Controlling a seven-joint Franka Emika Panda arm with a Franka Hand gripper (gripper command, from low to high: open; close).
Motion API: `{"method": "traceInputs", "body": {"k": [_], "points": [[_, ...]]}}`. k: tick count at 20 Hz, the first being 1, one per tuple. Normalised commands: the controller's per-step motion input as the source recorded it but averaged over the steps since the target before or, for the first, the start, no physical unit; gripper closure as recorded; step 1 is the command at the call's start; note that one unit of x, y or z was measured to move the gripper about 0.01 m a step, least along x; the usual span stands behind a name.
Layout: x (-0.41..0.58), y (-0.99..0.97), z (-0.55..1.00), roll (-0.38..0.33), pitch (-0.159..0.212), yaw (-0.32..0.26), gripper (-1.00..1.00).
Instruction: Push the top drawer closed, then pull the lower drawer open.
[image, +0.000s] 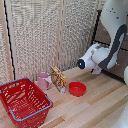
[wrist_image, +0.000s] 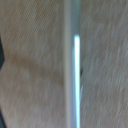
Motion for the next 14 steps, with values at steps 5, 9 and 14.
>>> {"method": "traceInputs", "body": {"k": [5,9,14], "points": [[0.264,-0.16,-0.01,-0.044,0.001,-0.001,-1.00],[0.112,0.06,-0.09,-0.031,0.022,0.005,1.00],[0.053,0.01,-0.04,-0.041,0.027,0.018,1.00]]}}
